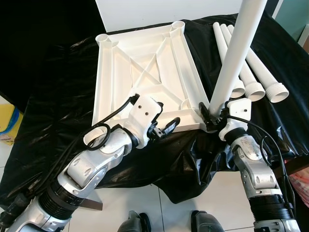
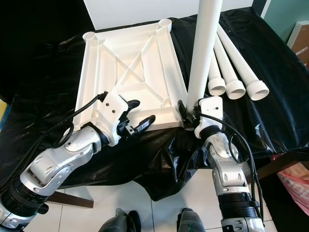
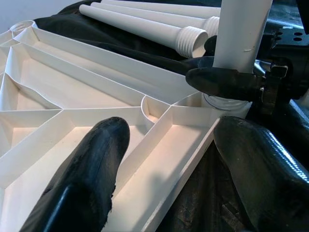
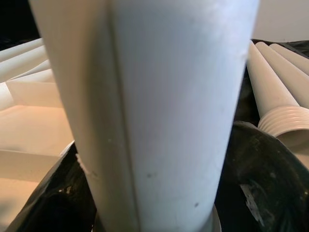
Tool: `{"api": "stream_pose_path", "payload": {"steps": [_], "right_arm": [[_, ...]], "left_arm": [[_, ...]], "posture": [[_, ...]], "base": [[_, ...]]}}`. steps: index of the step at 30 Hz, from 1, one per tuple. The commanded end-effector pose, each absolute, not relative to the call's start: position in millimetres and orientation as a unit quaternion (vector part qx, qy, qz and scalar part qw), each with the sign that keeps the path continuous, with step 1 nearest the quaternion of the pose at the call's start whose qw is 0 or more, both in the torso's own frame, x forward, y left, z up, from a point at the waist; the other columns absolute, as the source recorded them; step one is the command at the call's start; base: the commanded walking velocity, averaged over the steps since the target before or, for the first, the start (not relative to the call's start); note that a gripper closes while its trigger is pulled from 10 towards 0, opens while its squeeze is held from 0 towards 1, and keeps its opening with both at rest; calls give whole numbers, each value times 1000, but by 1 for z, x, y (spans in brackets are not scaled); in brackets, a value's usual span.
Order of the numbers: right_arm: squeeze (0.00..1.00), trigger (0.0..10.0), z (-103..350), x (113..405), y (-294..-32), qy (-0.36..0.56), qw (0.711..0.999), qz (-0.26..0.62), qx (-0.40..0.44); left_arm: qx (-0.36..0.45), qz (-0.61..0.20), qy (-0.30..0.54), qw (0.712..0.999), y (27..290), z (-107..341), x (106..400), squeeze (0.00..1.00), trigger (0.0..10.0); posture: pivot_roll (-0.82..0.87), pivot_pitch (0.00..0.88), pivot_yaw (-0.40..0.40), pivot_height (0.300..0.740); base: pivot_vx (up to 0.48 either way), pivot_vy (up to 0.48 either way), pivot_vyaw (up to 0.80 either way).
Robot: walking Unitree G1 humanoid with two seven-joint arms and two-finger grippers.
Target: Building children table
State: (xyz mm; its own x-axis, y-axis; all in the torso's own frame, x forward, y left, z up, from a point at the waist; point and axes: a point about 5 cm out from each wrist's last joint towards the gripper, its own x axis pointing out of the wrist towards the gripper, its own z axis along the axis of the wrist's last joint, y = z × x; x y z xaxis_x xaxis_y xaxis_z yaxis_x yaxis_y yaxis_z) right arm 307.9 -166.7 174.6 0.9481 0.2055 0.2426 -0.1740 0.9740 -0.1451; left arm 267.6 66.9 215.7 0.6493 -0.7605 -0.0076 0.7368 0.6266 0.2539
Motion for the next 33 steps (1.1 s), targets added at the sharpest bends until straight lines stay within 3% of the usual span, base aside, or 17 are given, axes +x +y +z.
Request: {"api": "stream_pose_path", "payload": {"steps": [1, 33], "right_arm": [[0, 10000, 169, 307, -168, -121, 987, 90, -53], [0, 10000, 164, 303, -180, -118, 991, 49, -49]], "left_arm": [[123, -519, -33, 845, 63, 210, 256, 0, 10000], [118, -516, -31, 848, 68, 209, 258, 0, 10000]], "posture": [[-77, 150, 65, 740], [-95, 154, 76, 740]], "base": [[0, 0, 0], [0, 0, 0]]}}
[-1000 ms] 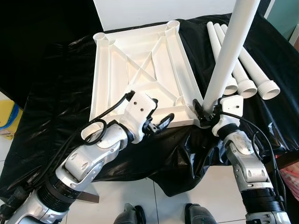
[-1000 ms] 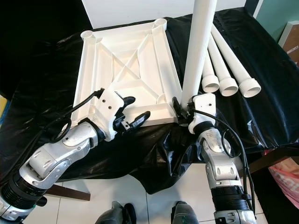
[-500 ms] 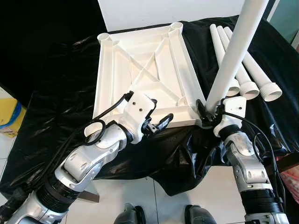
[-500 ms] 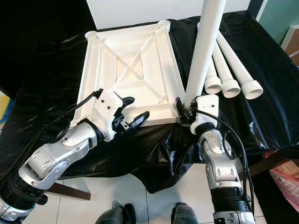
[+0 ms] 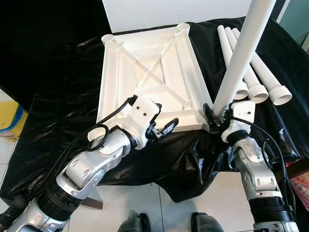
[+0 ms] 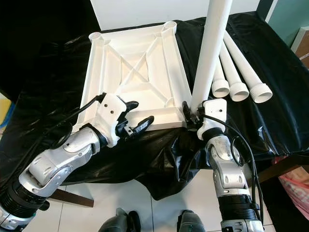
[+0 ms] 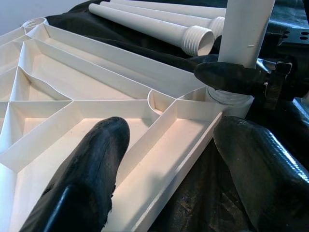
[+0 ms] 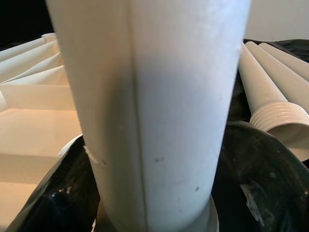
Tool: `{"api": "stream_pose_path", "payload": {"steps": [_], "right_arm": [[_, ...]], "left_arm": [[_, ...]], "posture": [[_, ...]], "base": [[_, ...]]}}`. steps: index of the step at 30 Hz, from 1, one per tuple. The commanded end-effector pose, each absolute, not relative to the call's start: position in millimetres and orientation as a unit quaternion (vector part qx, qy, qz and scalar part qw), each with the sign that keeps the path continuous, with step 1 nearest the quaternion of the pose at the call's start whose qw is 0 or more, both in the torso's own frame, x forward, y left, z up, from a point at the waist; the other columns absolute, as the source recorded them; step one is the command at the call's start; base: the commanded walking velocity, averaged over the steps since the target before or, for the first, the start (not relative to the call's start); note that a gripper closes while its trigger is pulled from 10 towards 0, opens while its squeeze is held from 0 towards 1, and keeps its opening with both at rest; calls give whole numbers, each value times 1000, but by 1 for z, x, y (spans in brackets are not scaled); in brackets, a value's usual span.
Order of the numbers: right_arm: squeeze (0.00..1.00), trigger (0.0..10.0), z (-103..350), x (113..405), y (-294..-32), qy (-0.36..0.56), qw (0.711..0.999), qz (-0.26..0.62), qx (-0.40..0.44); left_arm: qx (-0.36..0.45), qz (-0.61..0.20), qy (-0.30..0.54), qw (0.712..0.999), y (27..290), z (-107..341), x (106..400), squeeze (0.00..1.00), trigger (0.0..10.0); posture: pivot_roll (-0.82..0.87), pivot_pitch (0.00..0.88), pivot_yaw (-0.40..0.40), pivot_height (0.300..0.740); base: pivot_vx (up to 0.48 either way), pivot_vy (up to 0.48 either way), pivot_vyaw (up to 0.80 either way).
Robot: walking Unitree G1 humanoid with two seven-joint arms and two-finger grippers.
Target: Building children table
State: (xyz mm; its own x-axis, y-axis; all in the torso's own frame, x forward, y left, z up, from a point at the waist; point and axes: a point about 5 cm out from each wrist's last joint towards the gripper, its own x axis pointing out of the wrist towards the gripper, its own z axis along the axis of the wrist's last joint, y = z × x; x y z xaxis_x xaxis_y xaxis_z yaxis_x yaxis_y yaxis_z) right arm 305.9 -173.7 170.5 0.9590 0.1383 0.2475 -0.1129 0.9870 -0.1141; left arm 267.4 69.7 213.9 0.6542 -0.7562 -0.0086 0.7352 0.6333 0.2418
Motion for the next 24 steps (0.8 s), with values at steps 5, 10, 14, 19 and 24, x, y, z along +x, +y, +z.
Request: {"api": "stream_pose_path", "payload": {"steps": [5, 10, 14, 19, 24], "right_arm": [[0, 10000, 162, 306, -180, -116, 991, 45, -45], [0, 10000, 165, 311, -180, -120, 991, 47, -47], [0, 10000, 167, 314, -179, -124, 990, 49, -49], [0, 10000, 168, 315, -180, -125, 990, 50, -51], [0, 10000, 172, 316, -183, -130, 988, 57, -64]], "left_arm": [[126, -524, -26, 842, 70, 207, 259, 0, 10000], [127, -526, -27, 840, 69, 209, 260, 0, 10000], [127, -527, -28, 840, 68, 210, 260, 0, 10000], [127, -528, -29, 839, 68, 210, 259, 0, 10000], [117, -528, -31, 840, 67, 209, 258, 0, 10000]], "posture": [[-64, 155, 64, 740], [-48, 149, 60, 740], [-50, 146, 63, 740], [-60, 144, 65, 740], [-88, 154, 64, 740]], "base": [[0, 0, 0], [0, 0, 0], [0, 0, 0], [0, 0, 0], [0, 0, 0]]}}
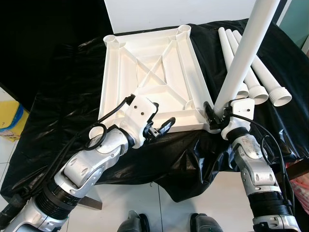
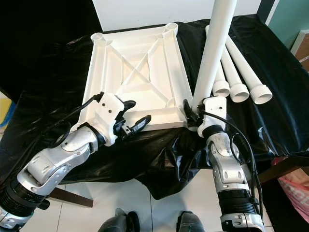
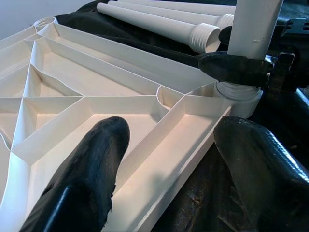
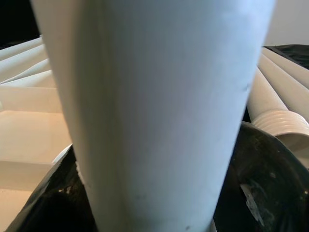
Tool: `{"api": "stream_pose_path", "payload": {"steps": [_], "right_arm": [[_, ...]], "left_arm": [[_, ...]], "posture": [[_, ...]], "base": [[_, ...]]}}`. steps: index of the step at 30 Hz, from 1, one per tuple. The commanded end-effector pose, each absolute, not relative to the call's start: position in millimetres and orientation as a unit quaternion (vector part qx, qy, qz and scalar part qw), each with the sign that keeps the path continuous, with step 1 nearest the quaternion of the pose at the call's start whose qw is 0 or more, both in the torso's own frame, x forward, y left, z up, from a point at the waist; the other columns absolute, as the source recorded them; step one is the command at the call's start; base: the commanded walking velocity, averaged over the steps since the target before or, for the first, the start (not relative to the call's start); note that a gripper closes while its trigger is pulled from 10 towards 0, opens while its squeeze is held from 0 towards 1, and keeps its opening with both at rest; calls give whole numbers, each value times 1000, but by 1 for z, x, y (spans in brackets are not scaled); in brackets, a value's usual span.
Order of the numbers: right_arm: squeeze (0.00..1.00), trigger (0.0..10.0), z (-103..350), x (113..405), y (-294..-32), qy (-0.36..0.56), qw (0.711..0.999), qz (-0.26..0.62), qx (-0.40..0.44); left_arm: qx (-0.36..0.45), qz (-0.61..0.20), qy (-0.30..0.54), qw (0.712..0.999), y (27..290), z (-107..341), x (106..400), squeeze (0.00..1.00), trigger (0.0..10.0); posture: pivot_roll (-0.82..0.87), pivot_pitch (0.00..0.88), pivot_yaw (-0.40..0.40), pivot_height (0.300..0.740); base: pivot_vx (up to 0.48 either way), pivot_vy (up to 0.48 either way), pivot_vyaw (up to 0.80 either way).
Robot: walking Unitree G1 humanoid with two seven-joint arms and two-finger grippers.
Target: Building children table
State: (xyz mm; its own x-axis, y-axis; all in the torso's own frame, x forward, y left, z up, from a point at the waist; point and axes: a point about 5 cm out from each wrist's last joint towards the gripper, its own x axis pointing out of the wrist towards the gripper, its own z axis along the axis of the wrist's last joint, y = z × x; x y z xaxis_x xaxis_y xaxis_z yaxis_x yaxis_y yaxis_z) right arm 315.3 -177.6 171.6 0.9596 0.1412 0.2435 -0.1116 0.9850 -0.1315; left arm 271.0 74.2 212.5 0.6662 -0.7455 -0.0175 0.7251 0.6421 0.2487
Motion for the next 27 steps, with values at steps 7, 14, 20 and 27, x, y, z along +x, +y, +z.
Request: {"api": "stream_pose_path", "payload": {"steps": [7, 14, 20, 27], "right_arm": [[0, 10000, 174, 316, -185, -132, 986, 66, -72], [0, 10000, 176, 316, -185, -136, 984, 86, -82], [0, 10000, 178, 315, -181, -136, 978, 131, -90], [0, 10000, 176, 314, -177, -137, 971, 170, -100]], "left_arm": [[118, -532, -32, 838, 68, 210, 260, 0, 10000], [122, -532, -30, 837, 71, 211, 262, 0, 10000], [116, -528, -28, 841, 73, 210, 262, 0, 10000], [108, -508, -22, 854, 80, 204, 266, 0, 10000]], "posture": [[-104, 160, 84, 740], [-112, 164, 90, 740], [-122, 161, 80, 740], [-132, 148, 74, 740]], "base": [[0, 0, 0], [0, 0, 0], [0, 0, 0], [0, 0, 0]]}}
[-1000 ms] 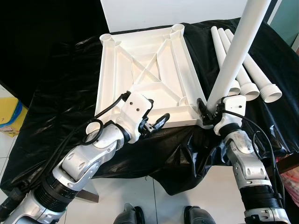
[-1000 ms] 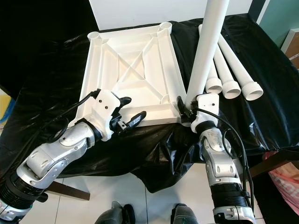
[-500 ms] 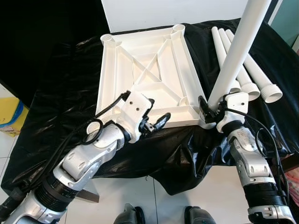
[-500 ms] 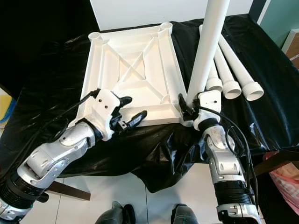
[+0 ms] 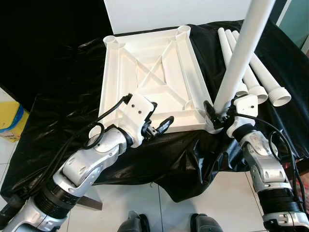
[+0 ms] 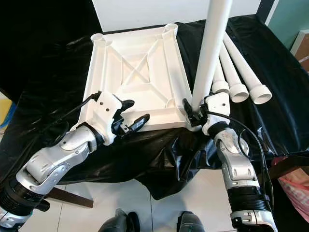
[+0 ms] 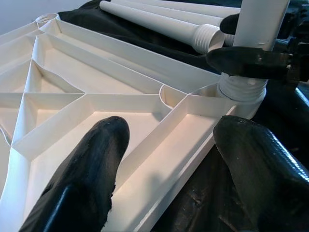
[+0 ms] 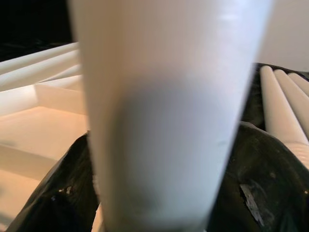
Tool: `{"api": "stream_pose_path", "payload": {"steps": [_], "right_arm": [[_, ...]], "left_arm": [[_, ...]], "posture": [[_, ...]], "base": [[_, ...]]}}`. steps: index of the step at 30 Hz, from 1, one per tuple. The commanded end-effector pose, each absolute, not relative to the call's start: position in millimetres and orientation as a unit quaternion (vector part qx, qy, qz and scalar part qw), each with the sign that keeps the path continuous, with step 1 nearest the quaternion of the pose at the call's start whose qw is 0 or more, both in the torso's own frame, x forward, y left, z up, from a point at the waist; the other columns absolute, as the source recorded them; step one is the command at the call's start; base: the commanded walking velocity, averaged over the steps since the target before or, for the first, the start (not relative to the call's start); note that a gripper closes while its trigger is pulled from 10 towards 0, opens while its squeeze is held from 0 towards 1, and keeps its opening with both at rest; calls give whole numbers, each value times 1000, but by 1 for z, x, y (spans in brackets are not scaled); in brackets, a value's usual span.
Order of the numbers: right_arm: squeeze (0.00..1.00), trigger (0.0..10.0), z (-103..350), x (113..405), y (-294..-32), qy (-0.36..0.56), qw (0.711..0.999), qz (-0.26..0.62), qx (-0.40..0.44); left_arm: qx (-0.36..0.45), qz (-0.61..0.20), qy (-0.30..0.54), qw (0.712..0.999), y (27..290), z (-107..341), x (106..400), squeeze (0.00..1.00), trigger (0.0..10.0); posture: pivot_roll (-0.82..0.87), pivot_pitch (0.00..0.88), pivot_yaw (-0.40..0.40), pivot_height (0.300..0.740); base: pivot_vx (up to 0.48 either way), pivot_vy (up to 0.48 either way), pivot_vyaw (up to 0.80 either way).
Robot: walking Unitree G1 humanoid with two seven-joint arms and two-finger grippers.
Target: Building children table
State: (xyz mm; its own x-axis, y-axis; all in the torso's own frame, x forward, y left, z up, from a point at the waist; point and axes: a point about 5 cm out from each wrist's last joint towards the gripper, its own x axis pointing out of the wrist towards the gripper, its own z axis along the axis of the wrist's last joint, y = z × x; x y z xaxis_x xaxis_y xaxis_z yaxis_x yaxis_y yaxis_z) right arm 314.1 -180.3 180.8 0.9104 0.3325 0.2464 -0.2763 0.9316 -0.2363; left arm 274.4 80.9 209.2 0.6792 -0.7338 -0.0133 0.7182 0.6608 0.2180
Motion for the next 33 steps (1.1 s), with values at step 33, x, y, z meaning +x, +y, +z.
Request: {"api": "stream_pose_path", "payload": {"steps": [33], "right_arm": [[0, 10000, 157, 275, -176, -167, 984, 49, -27]], "left_arm": [[-26, -213, -78, 974, 117, 182, 276, 0, 10000]], "posture": [[-146, 126, 56, 740]], "base": [[0, 0, 0]]}}
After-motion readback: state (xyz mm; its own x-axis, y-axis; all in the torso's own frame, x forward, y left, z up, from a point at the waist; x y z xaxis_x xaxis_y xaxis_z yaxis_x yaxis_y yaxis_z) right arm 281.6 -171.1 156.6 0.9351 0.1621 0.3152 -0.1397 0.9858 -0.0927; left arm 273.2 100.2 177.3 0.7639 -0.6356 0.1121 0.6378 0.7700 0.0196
